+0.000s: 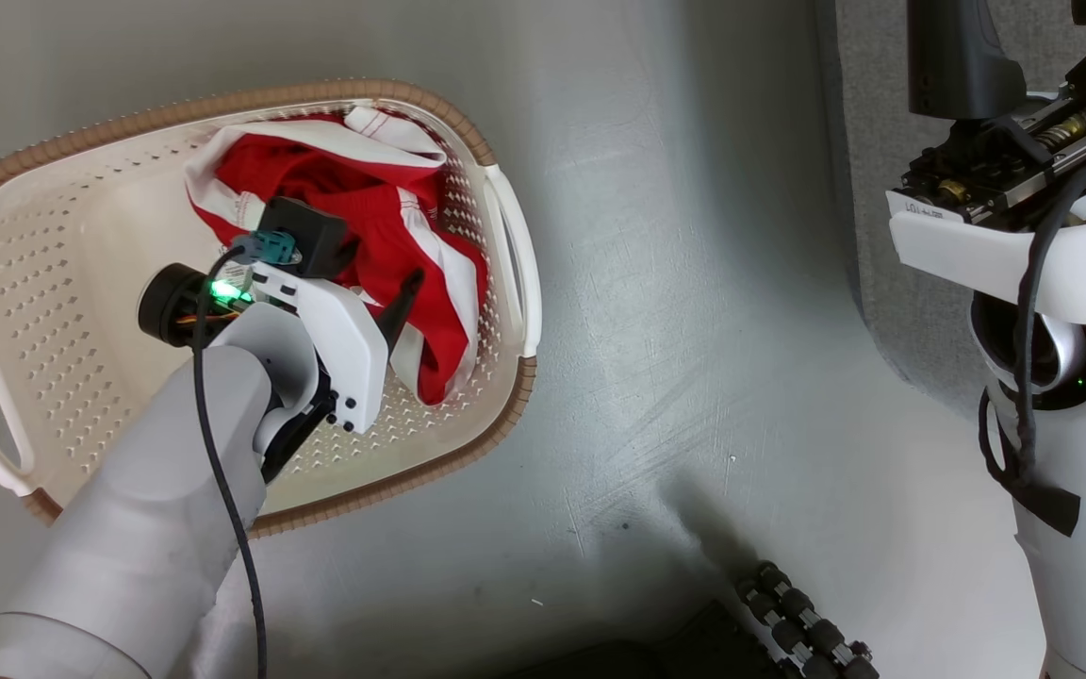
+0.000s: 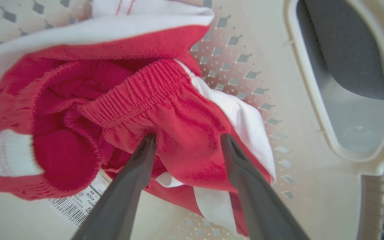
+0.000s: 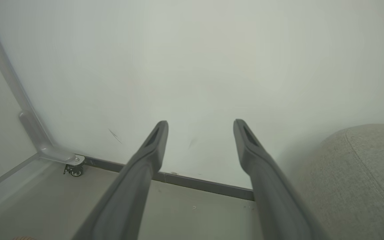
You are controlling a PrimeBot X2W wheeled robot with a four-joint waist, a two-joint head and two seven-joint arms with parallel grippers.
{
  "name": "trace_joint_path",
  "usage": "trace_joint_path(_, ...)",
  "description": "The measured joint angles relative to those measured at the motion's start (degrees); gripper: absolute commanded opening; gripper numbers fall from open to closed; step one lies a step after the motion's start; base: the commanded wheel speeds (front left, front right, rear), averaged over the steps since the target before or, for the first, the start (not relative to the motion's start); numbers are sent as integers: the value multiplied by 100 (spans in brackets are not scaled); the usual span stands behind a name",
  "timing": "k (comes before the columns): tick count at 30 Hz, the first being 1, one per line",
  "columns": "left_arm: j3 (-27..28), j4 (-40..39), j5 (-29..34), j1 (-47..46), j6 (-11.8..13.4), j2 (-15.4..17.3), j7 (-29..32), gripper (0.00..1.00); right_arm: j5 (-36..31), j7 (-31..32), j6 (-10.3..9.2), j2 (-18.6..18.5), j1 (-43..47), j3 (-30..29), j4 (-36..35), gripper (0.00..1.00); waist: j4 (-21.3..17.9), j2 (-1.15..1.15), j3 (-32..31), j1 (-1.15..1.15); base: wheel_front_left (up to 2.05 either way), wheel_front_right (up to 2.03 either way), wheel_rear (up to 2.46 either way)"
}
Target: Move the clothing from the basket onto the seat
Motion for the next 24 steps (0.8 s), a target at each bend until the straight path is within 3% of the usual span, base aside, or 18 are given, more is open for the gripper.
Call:
trace_joint_path(1, -22, 10, 0, -1, 0, -1, 10, 15, 0, 0, 0, 1, 0, 0, 0, 100, -12, 0, 9, 0, 0, 0, 0)
trace_joint_path(2, -41, 20, 0, -7, 0, -1, 9, 0, 0, 0, 0, 1, -1, -1, 0, 100, -23, 0, 16, 0, 0, 0, 0)
trace_joint_path(24, 156, 282, 52, -218, 37, 82, -377, 0, -49, 0, 0, 3, -13, -135, 37, 100, 157, 0, -153, 0, 0, 0, 0)
